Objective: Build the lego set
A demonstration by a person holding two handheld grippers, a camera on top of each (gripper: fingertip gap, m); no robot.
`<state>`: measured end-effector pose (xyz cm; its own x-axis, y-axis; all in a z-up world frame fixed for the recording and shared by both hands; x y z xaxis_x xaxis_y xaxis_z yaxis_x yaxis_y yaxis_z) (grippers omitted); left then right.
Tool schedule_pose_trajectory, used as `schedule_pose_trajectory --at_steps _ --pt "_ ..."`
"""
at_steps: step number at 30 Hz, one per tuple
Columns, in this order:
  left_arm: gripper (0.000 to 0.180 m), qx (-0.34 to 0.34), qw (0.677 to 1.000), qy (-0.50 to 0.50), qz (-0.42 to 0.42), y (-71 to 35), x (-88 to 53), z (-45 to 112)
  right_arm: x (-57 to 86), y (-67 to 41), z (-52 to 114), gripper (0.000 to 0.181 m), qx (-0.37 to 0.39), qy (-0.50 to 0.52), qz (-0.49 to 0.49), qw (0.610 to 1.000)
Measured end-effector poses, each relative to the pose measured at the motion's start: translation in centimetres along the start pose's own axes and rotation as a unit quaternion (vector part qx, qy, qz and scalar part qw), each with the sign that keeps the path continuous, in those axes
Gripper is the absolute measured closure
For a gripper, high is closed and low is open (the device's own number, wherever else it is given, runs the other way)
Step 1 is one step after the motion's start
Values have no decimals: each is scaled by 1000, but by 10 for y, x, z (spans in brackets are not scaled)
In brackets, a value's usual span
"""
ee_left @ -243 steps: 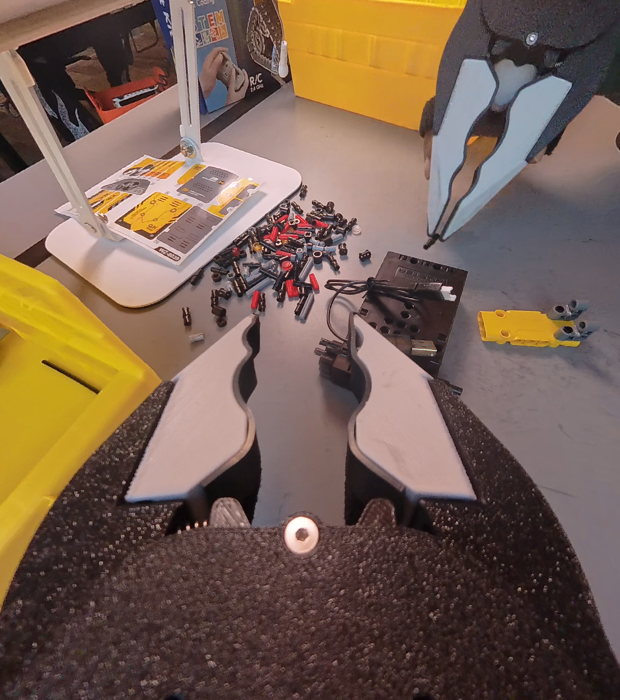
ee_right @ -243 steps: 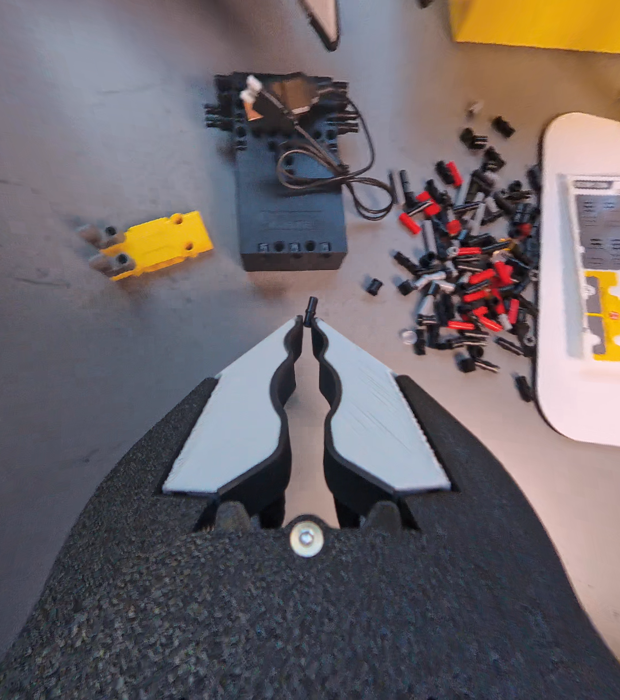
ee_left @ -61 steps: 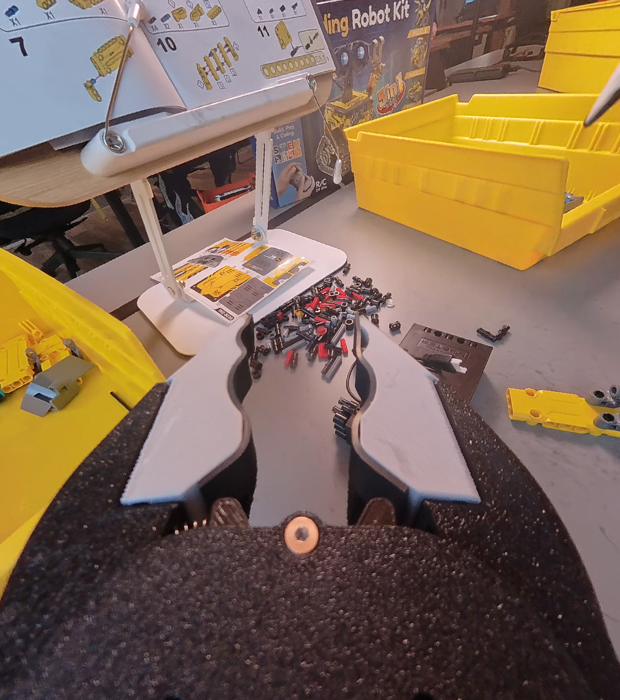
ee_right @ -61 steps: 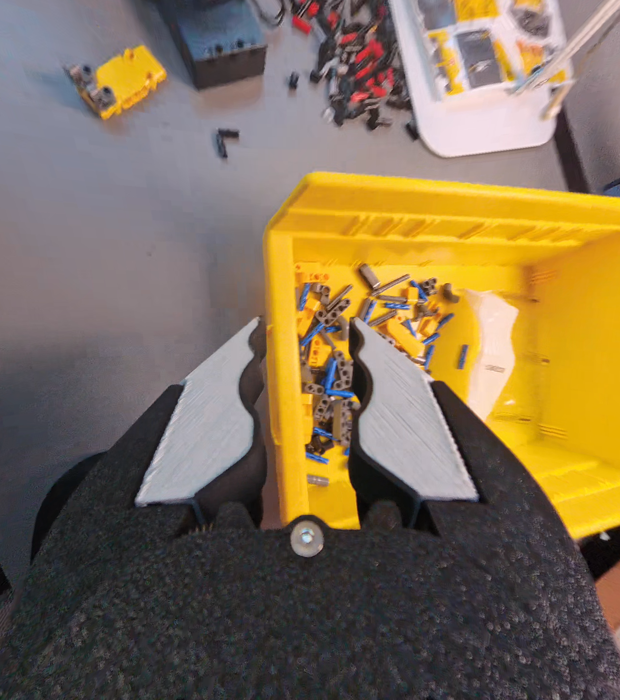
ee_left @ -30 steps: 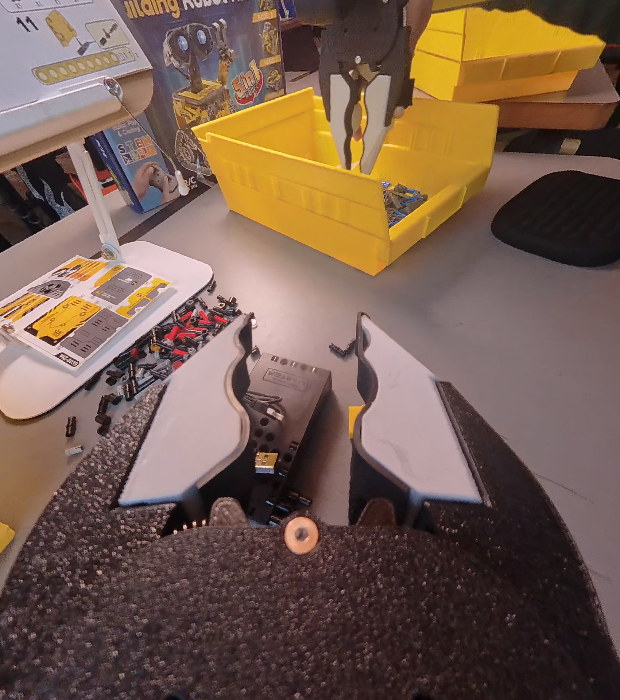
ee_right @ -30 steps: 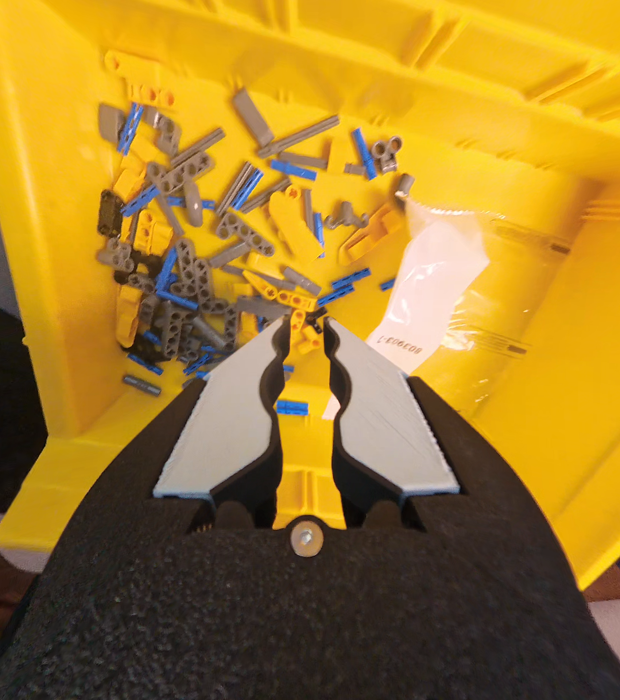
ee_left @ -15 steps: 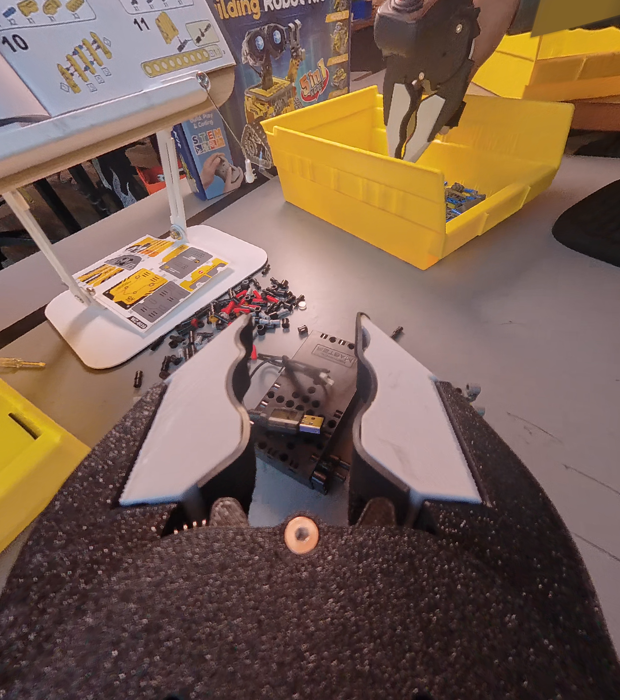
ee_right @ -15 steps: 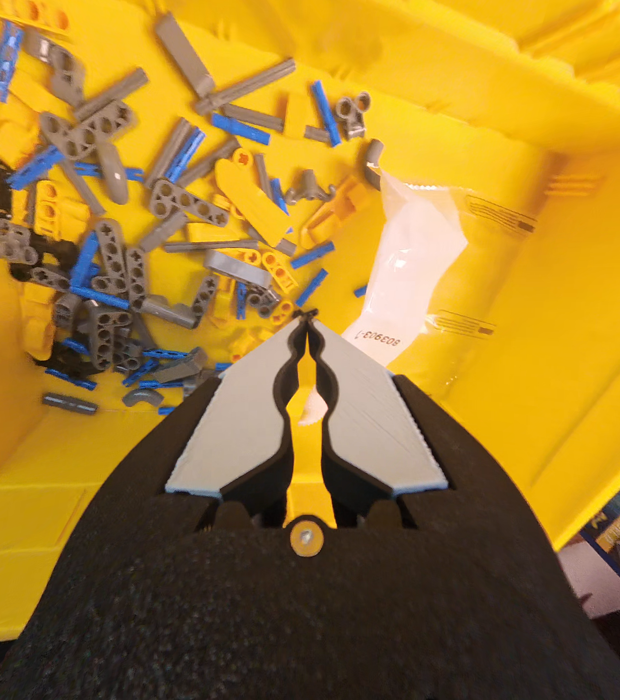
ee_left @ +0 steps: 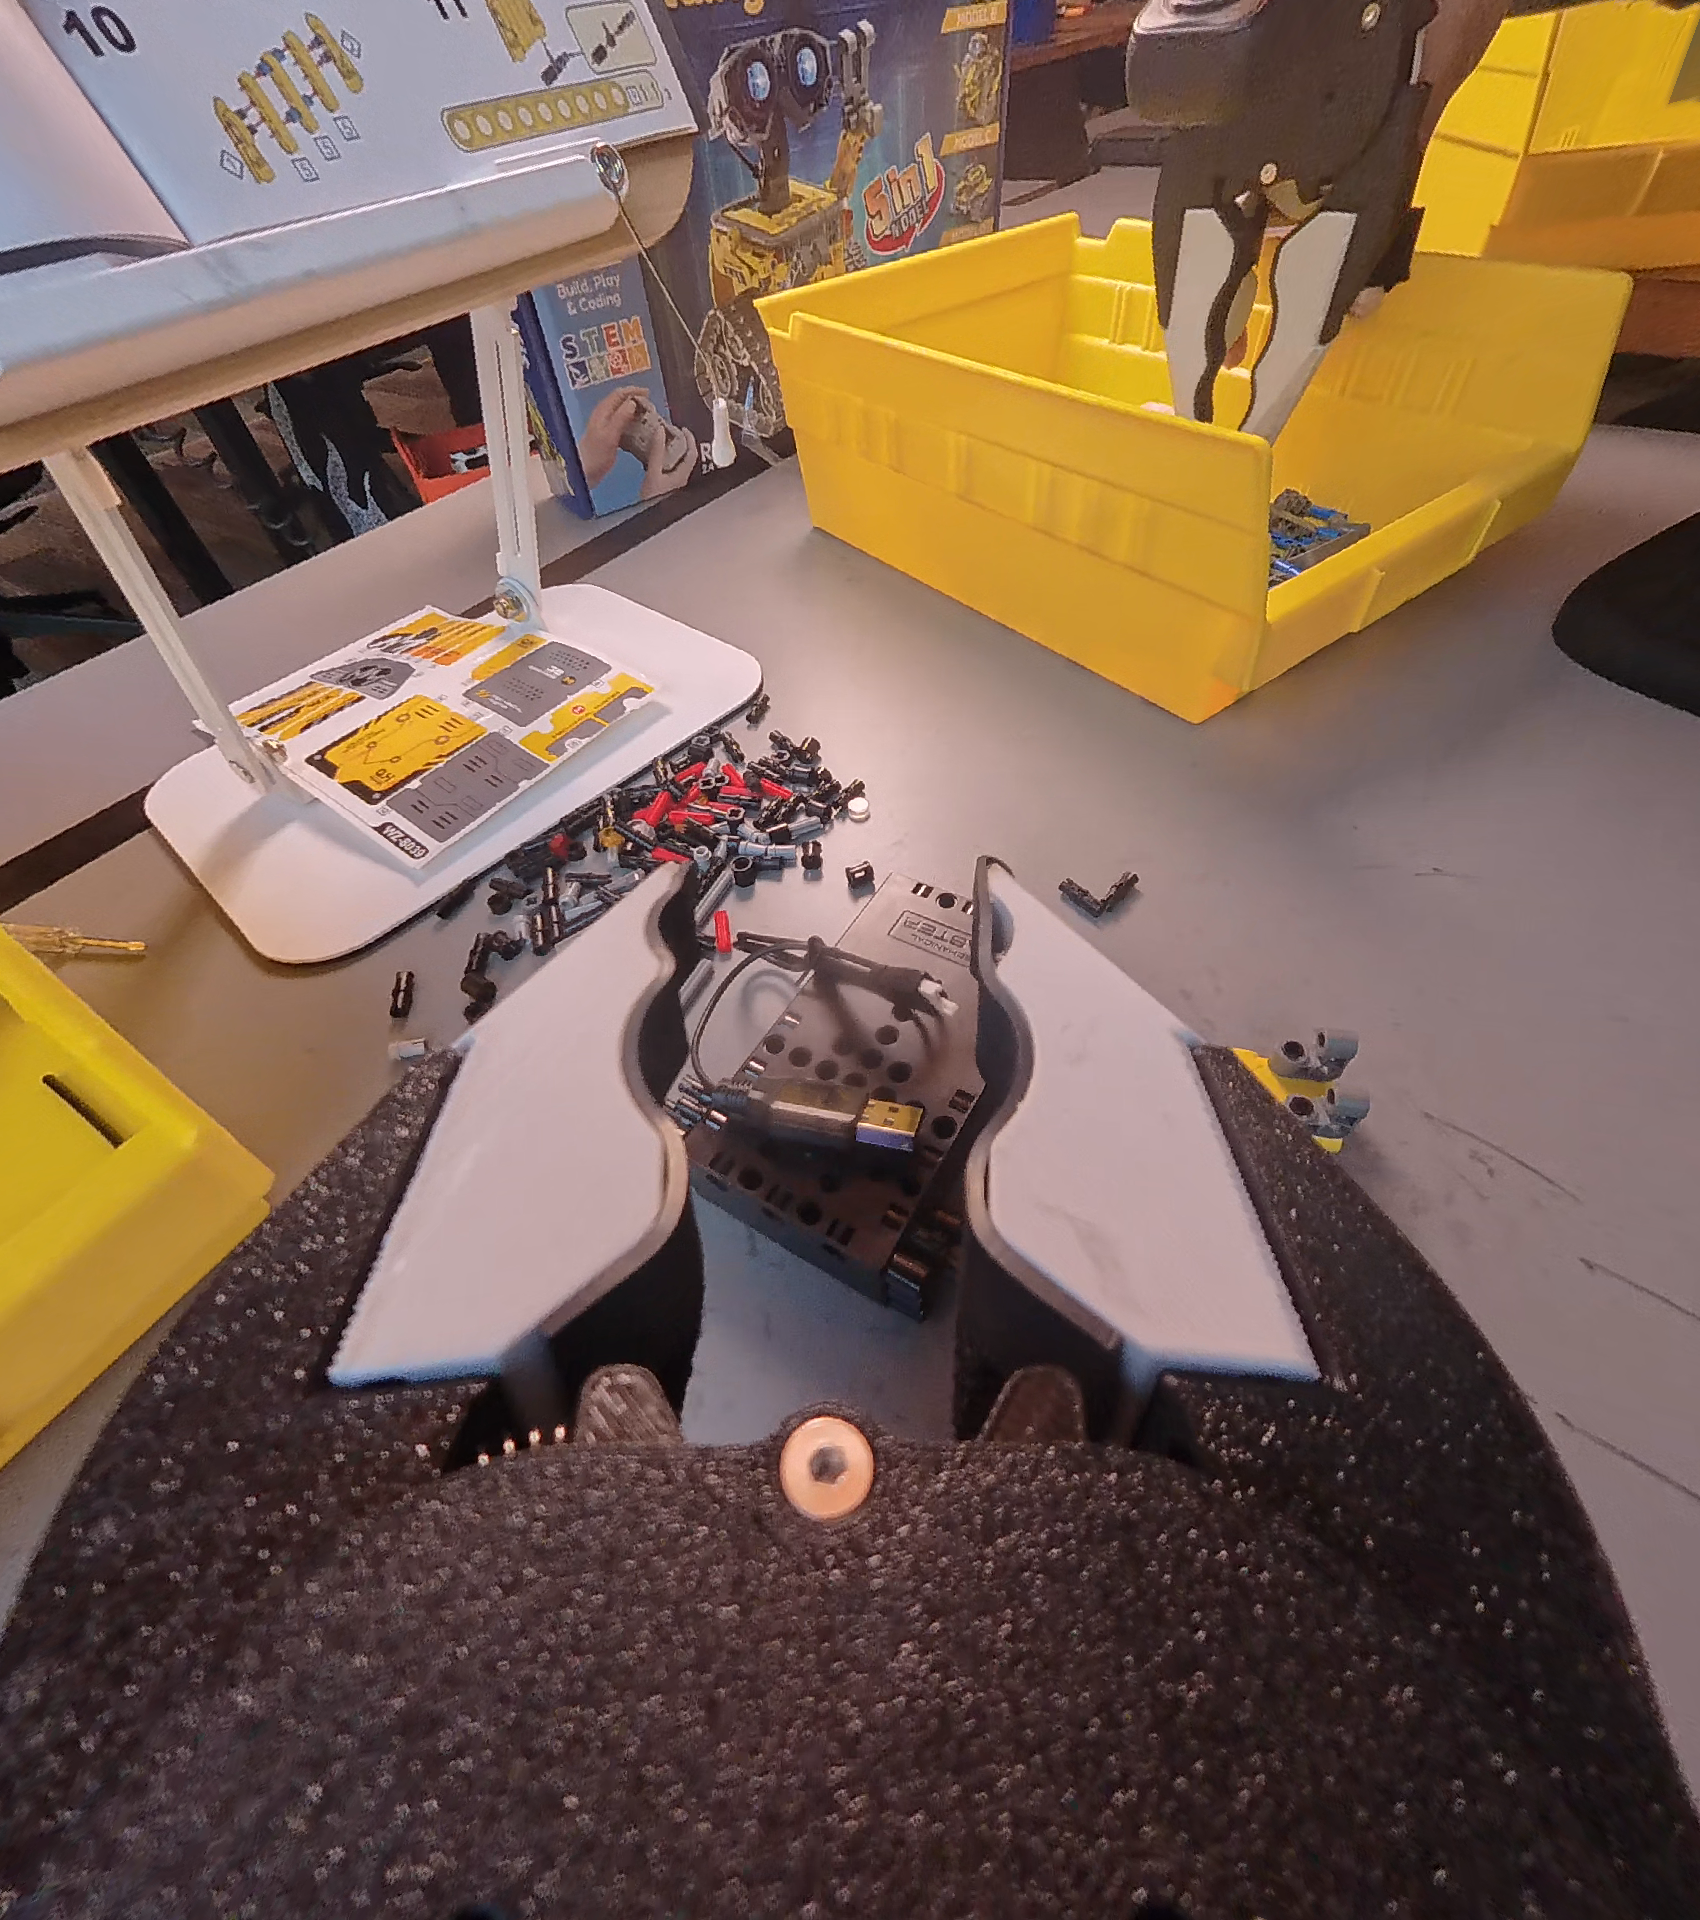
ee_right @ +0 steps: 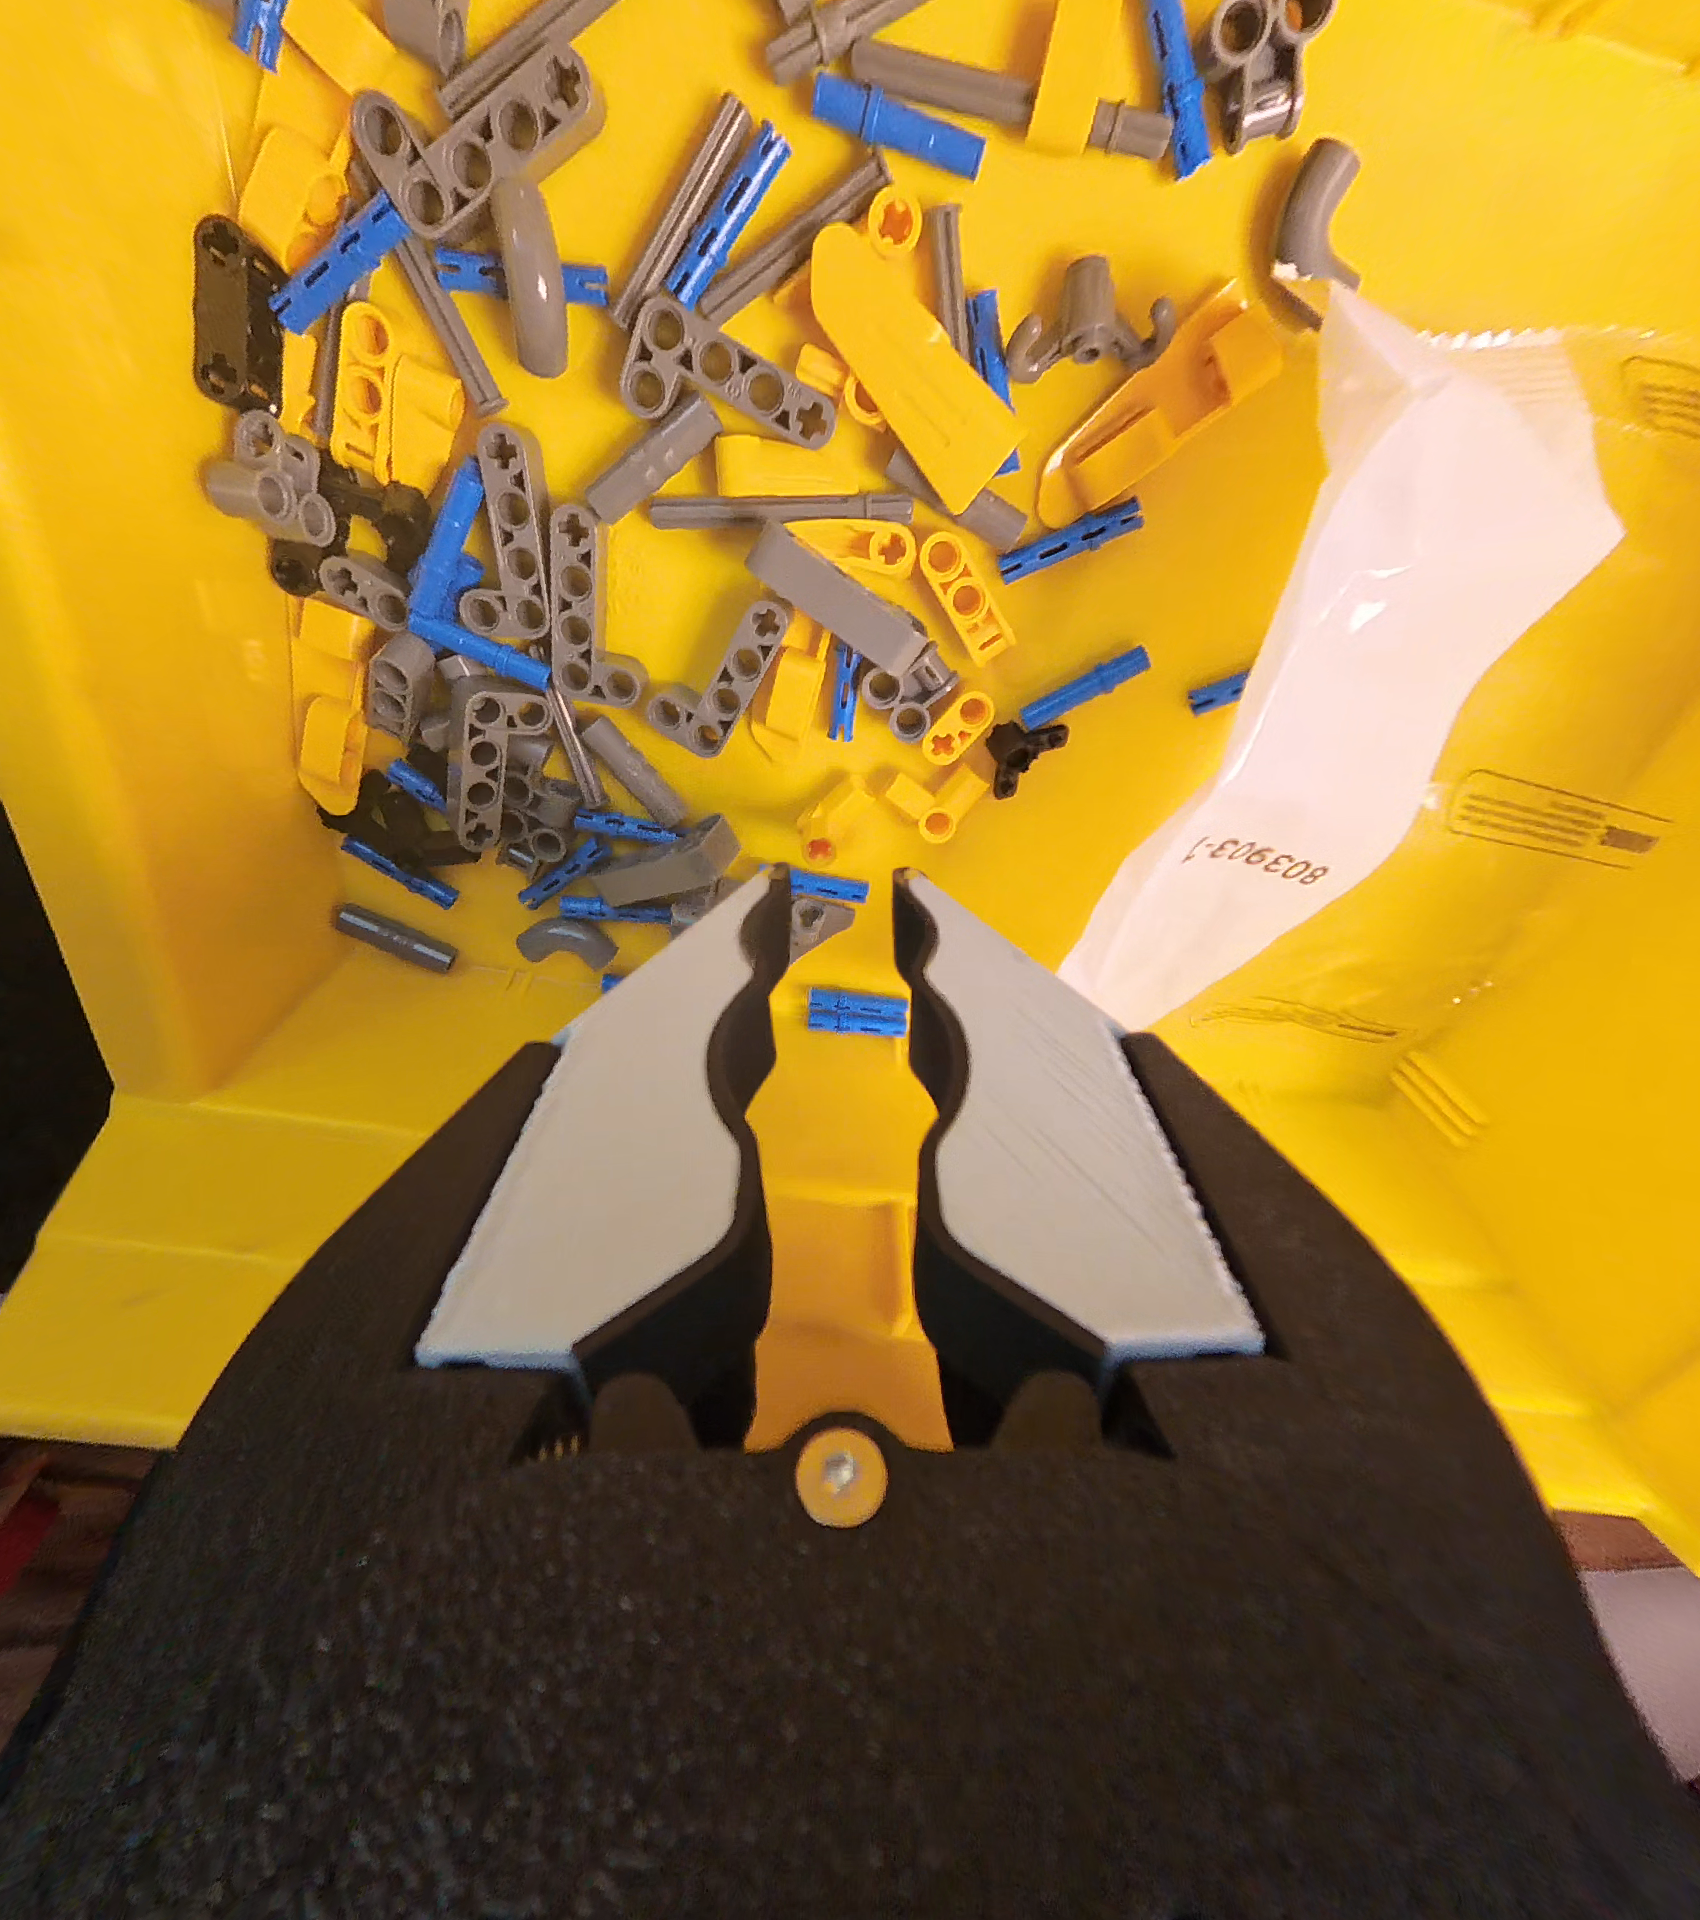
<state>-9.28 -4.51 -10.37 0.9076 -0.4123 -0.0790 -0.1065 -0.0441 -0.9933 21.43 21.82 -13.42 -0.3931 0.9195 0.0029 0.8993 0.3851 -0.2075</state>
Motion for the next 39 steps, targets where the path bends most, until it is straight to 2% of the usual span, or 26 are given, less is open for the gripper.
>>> schedule_pose_trajectory --at_steps 7,11,15,19,21,23,24,29,33,36,39 --pt "127 -6 1000 3 -3 4 0 2 -9 7 4 163 -29 -39 13 999" --pt "127 -9 1000 1 -6 6 0 2 -17 -1 4 152 -38 -55 14 998" --pt "127 -12 1000 1 -11 8 -2 3 -35 -9 0 150 -43 -88 9 995" --pt "127 -16 1000 3 -14 11 -1 4 -44 -3 17 149 -90 -84 -22 992" --pt "127 -18 1000 4 -15 12 -2 5 -44 -7 18 154 -87 -81 -25 993" --pt "127 -20 1000 3 -17 13 -2 5 -35 -12 15 177 -72 -51 -37 995" --pt "127 -21 1000 3 -18 14 -2 6 -31 -12 15 181 -72 -43 -42 996" --pt "128 -23 1000 1 -19 15 -3 6 -7 -9 8 181 -59 21 -48 997" --pt "128 -24 999 1 -23 17 -4 6 -36 -29 2 170 20 -56 -30 998" --pt "128 -23 999 1 -23 16 -5 7 -59 -37 10 158 22 -84 -48 995" --pt "128 -23 999 1 -23 16 -5 7 -63 -37 21 156 8 -71 -60 996"
Point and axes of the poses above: each gripper's, where its closed fingertips meet, z out along the fingers, y out of its underside, x = y × z across the jaws, the point moved 5 cm from there along -z, back along the fingers, and after that the axes turned 12 degrees about x, right-handed, at the moved point
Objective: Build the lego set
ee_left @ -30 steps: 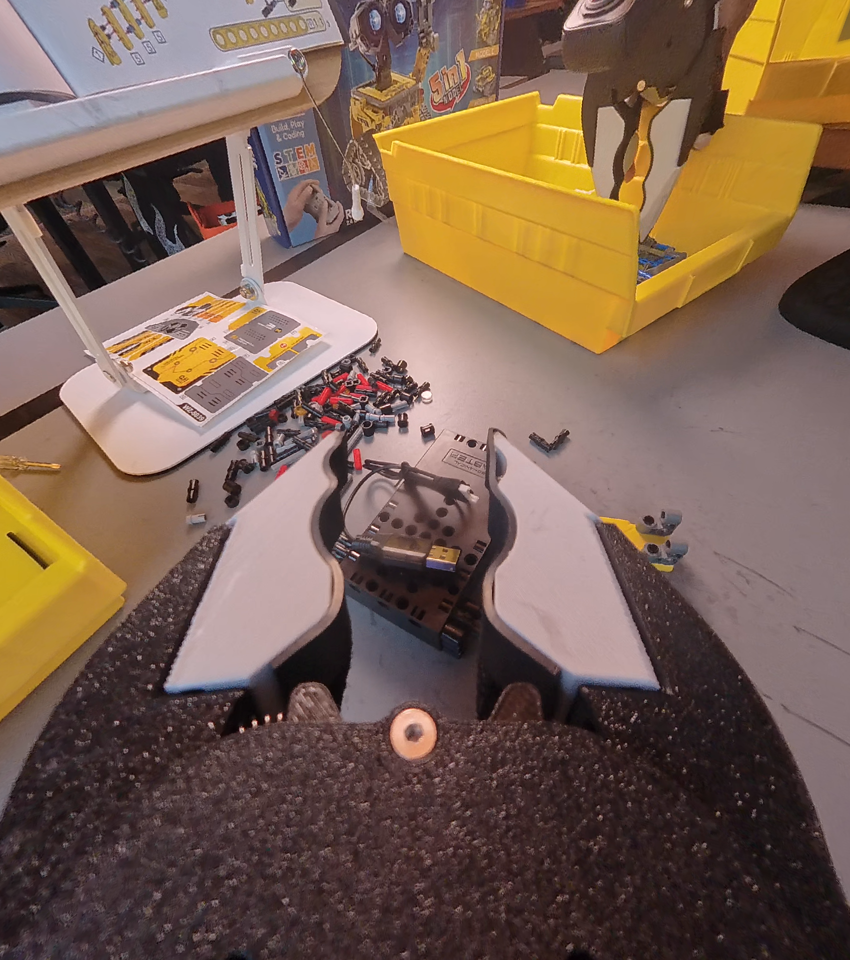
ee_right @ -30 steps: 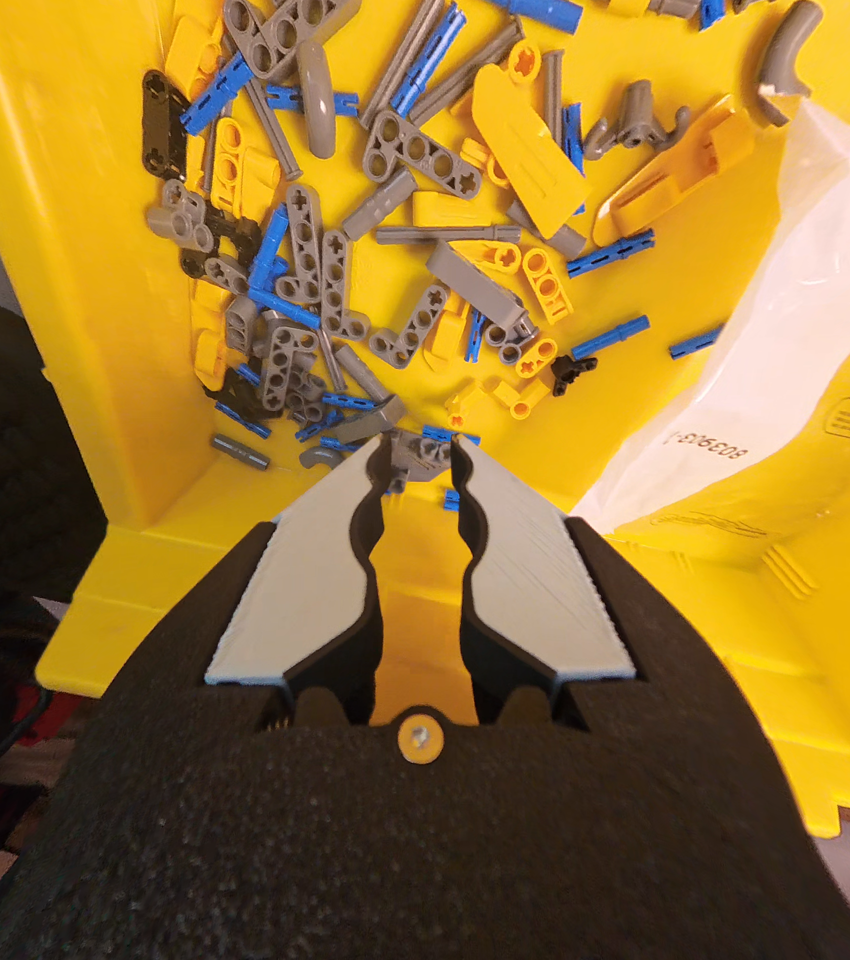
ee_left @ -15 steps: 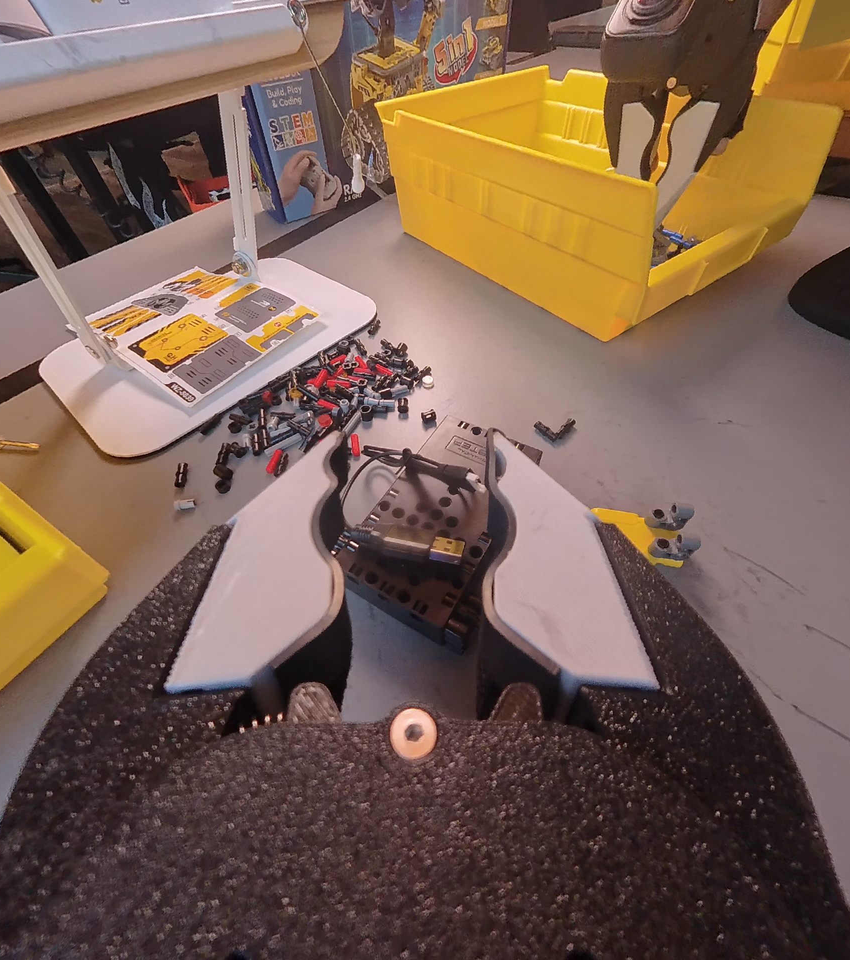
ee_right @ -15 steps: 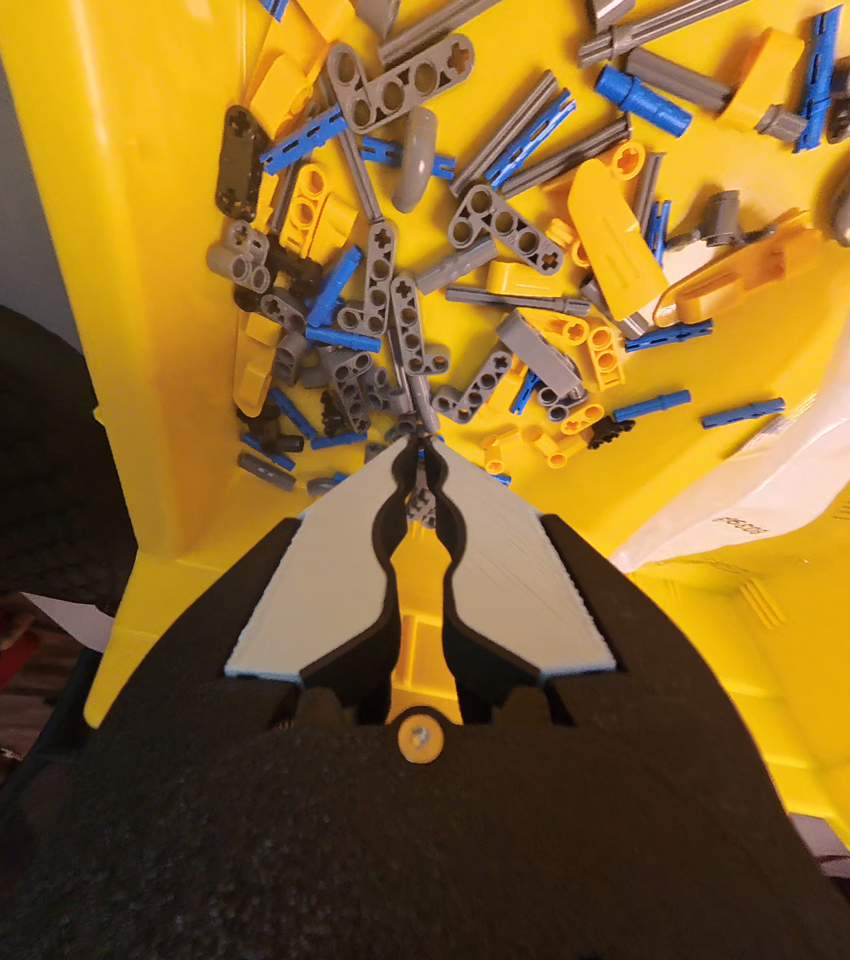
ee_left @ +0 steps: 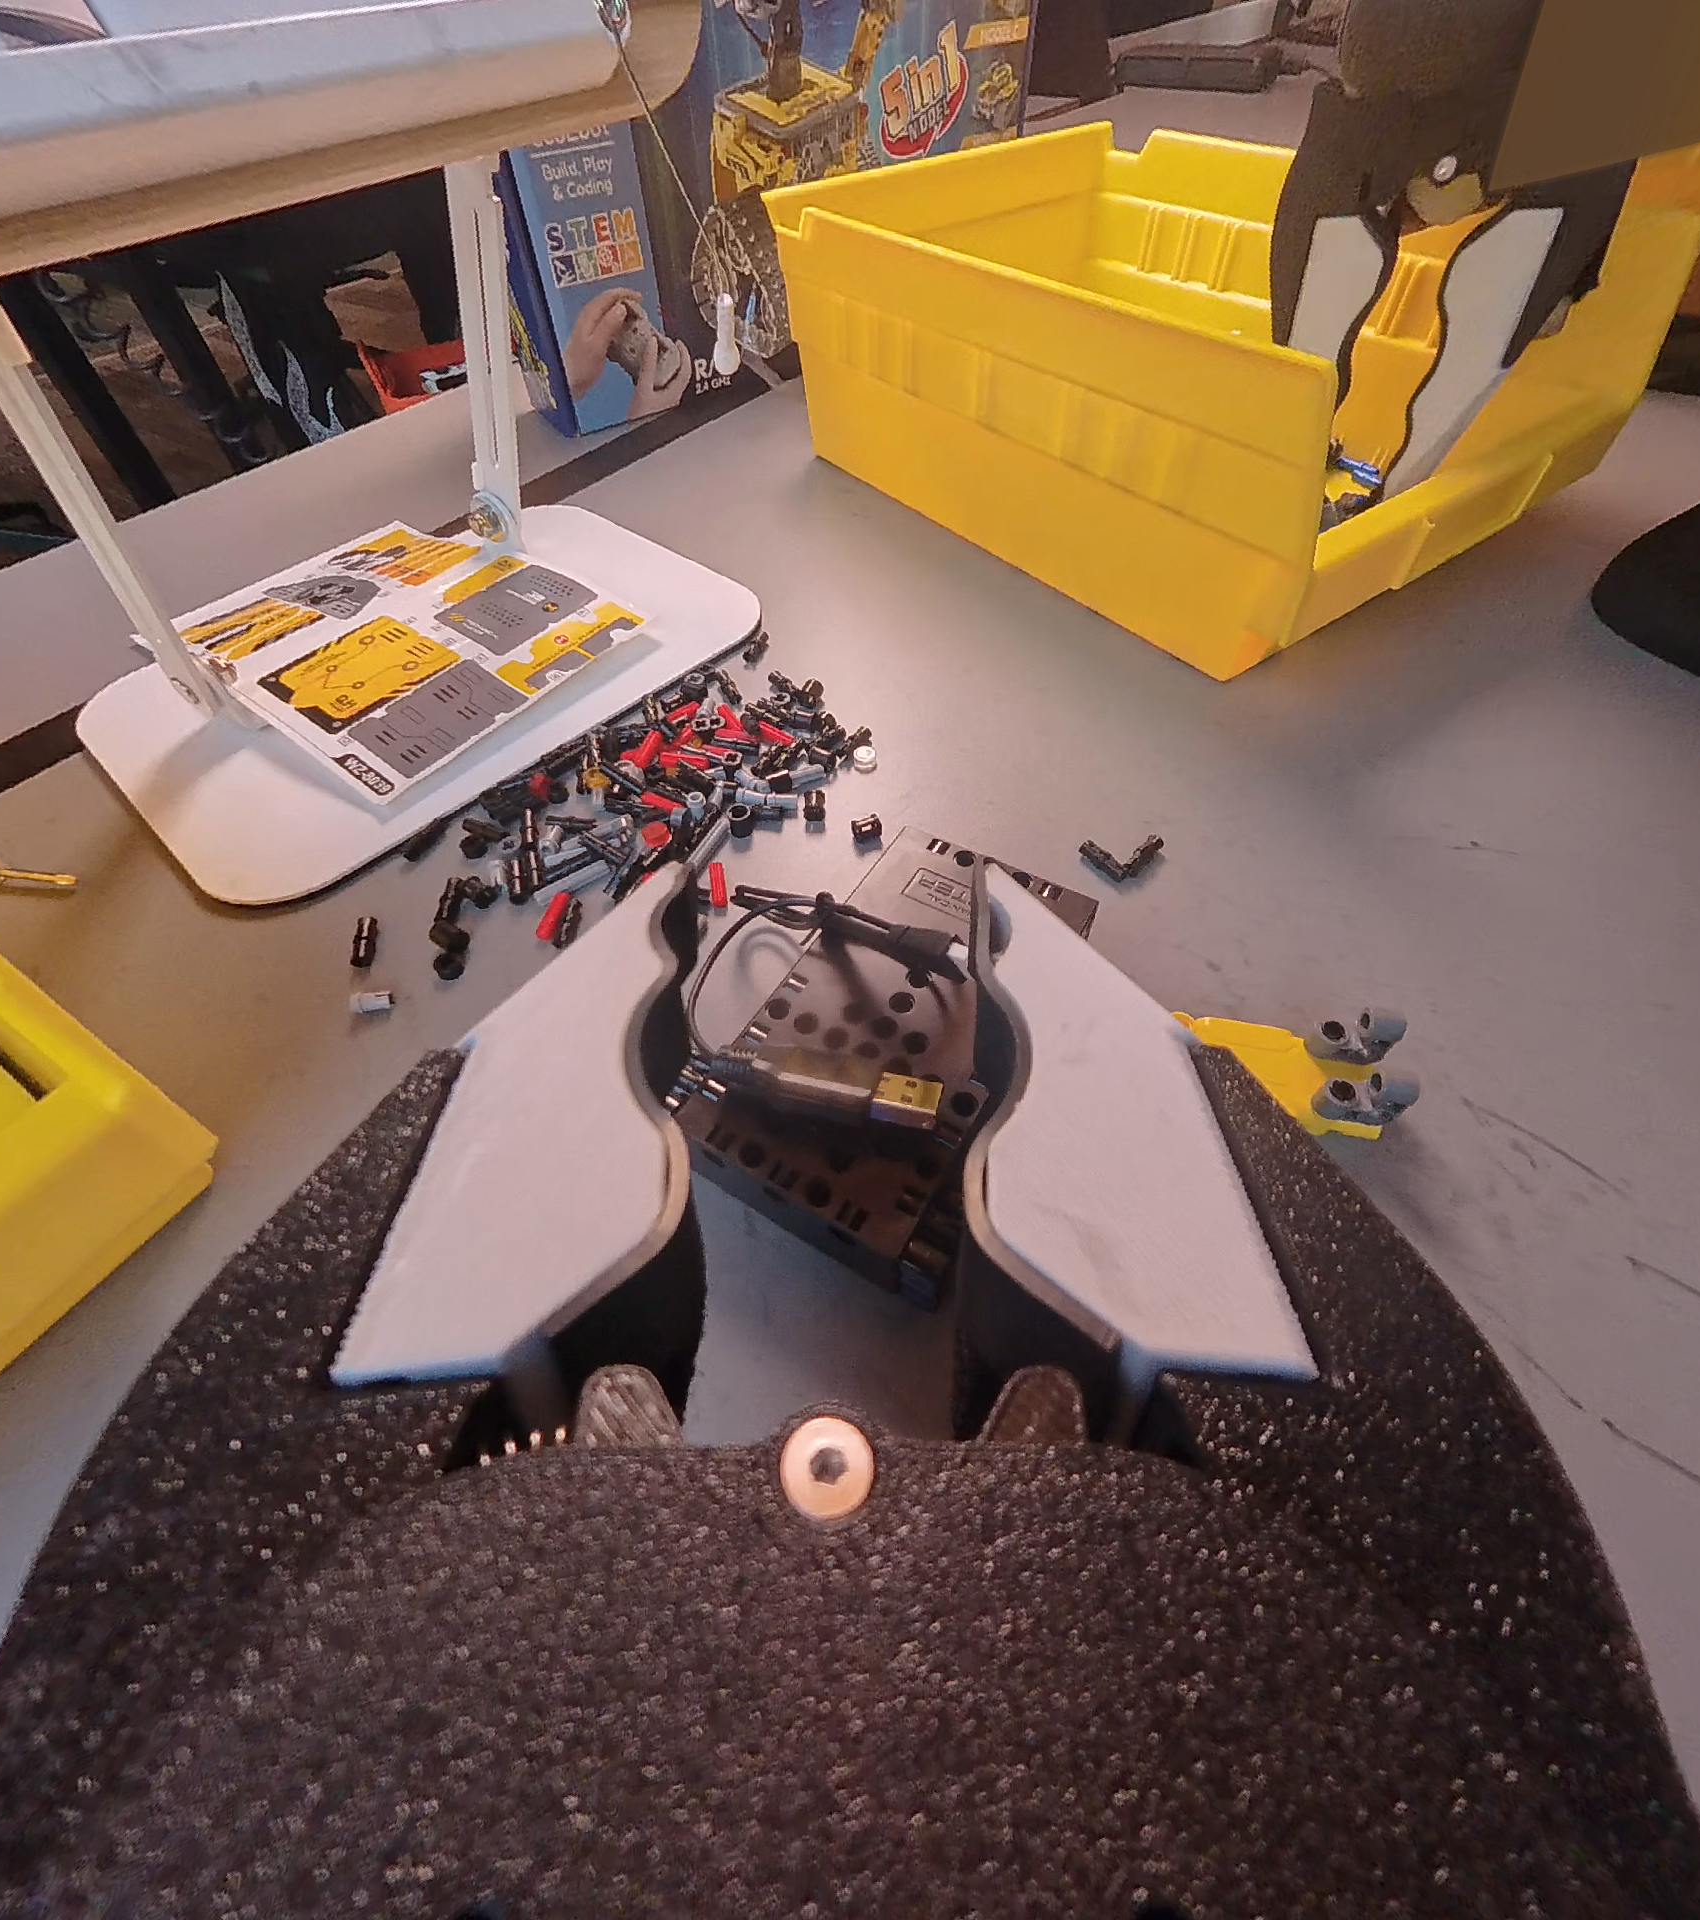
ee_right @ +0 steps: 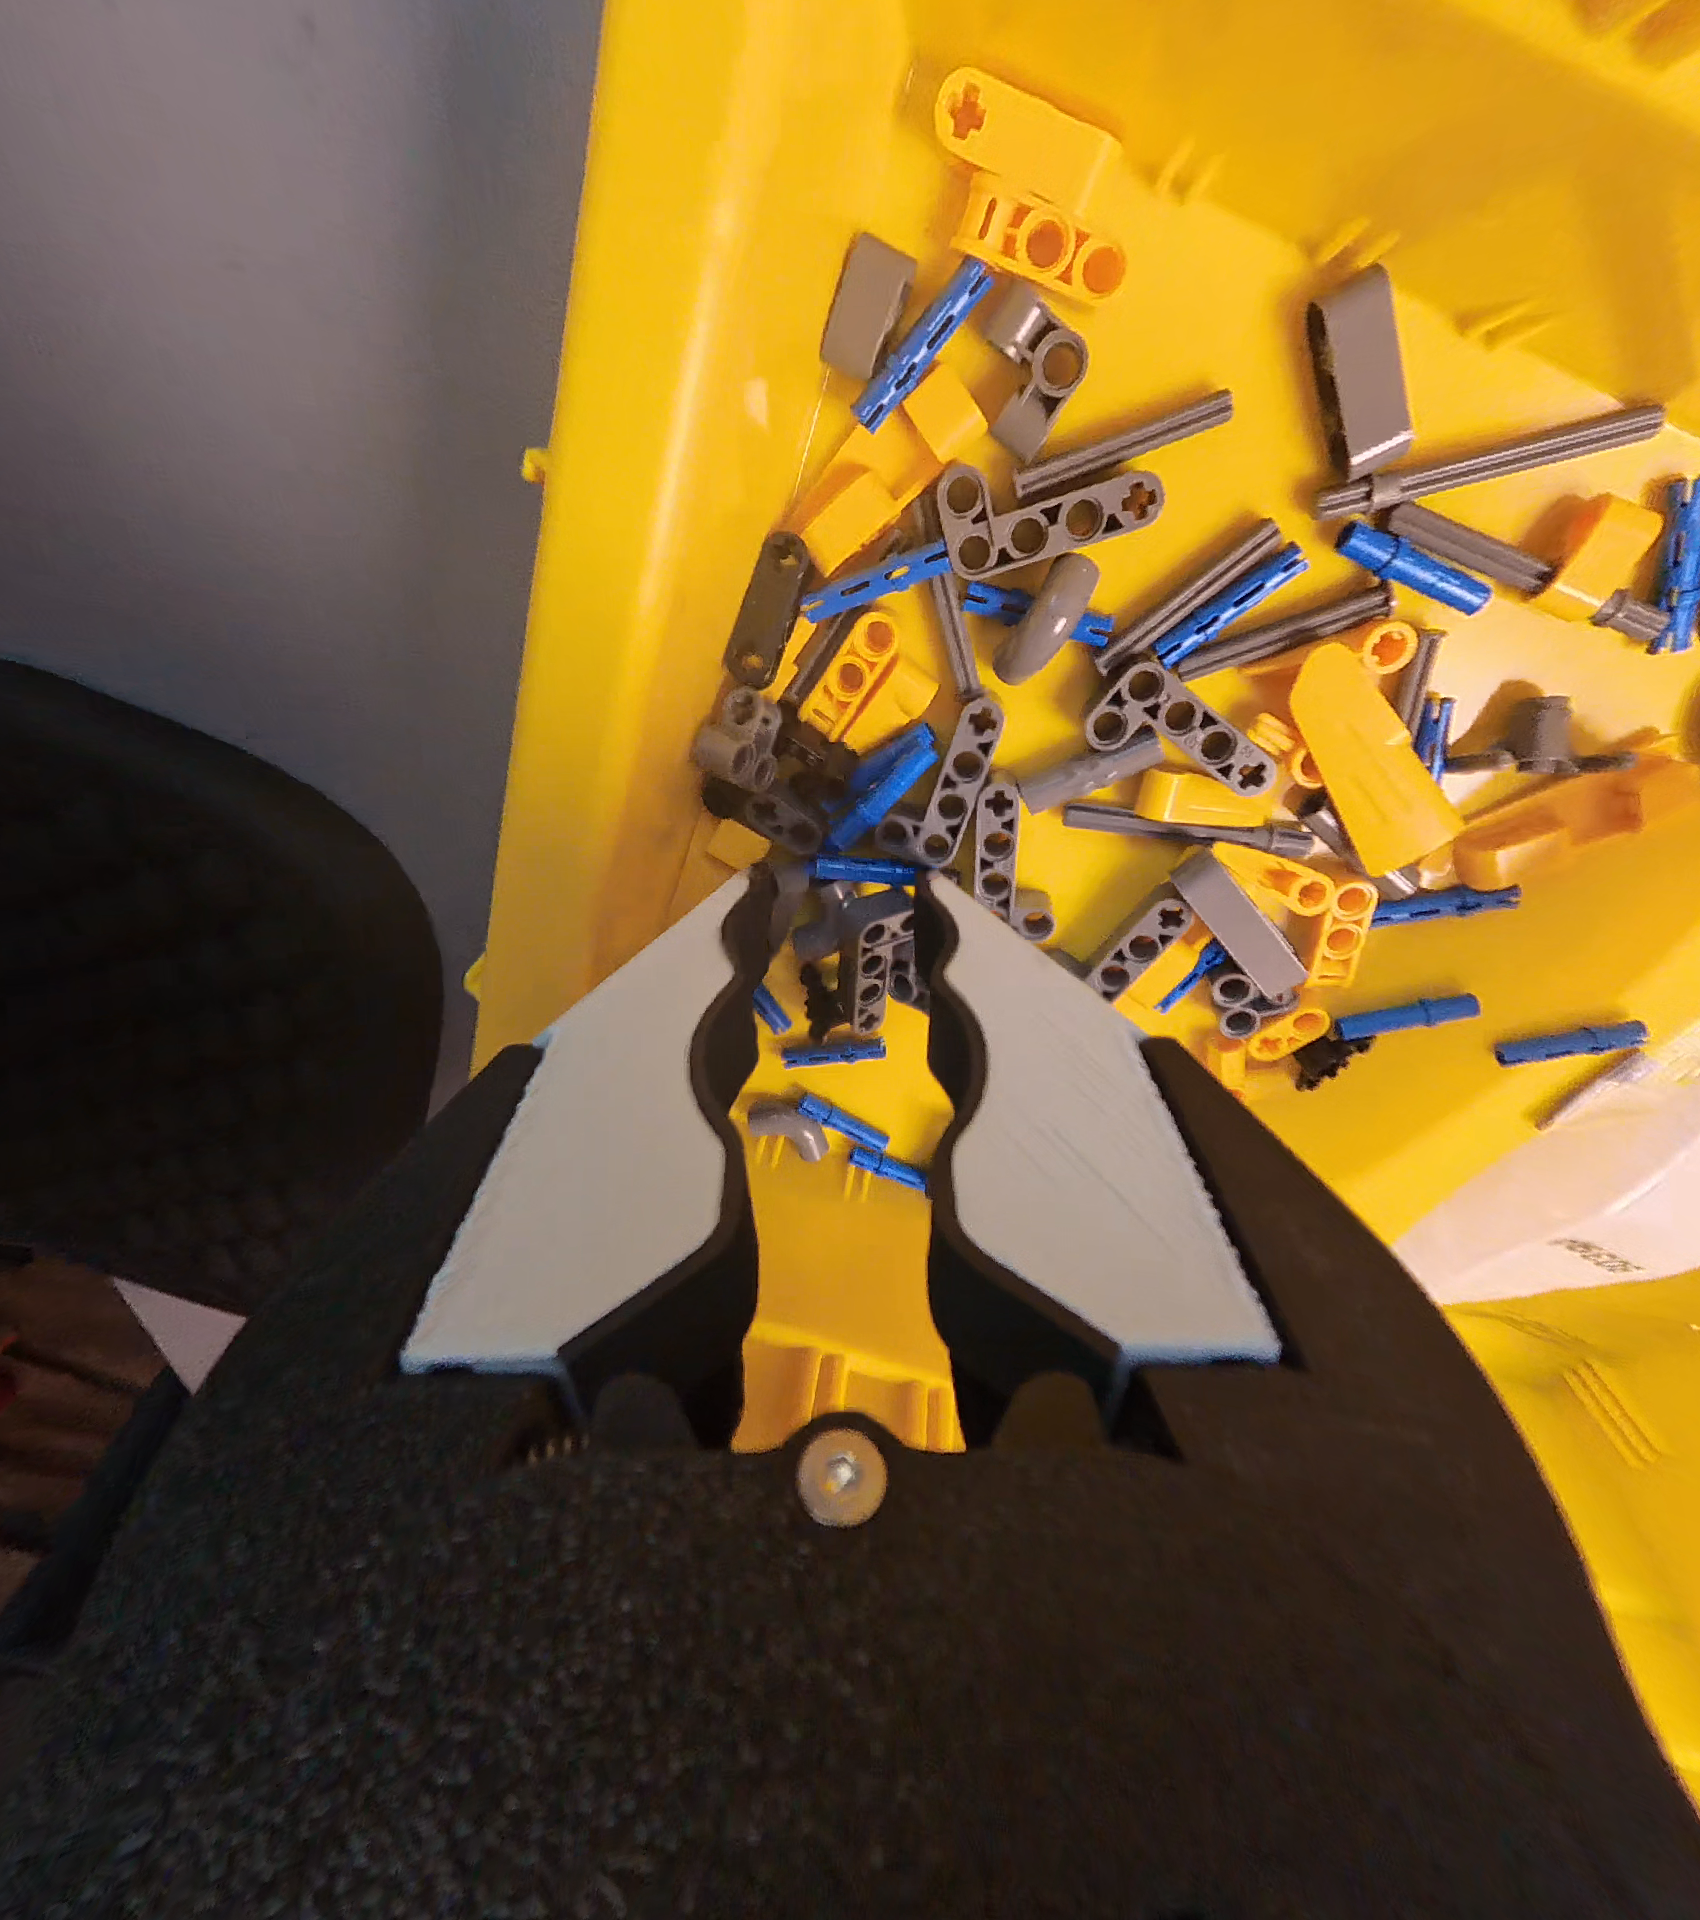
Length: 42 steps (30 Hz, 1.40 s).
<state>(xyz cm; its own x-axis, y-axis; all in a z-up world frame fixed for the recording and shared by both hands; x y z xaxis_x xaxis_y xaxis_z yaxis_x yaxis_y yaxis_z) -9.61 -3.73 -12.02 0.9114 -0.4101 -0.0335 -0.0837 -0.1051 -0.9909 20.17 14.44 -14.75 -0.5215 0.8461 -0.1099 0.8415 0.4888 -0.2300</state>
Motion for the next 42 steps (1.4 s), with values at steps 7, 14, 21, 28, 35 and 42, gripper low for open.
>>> schedule_pose_trajectory --at_steps 7,14,21,28,35,42 --pt "128 1 1000 -2 -1 0 0 0 27 19 -5 175 -27 81 0 996" --pt "128 1 1000 -6 -3 0 -3 0 1 -23 -13 162 113 14 -21 993" --pt "128 1 1000 -7 0 0 -2 0 1 -26 5 155 83 -2 -26 996" --pt "128 3 1000 -7 0 -1 -3 -2 14 -13 6 161 36 47 -37 998" --pt "128 7 1000 -7 0 -2 -3 -4 35 6 -5 160 1 104 -19 994" --pt "128 9 1000 -7 0 -3 -3 -4 38 -7 -27 155 58 129 -15 990"
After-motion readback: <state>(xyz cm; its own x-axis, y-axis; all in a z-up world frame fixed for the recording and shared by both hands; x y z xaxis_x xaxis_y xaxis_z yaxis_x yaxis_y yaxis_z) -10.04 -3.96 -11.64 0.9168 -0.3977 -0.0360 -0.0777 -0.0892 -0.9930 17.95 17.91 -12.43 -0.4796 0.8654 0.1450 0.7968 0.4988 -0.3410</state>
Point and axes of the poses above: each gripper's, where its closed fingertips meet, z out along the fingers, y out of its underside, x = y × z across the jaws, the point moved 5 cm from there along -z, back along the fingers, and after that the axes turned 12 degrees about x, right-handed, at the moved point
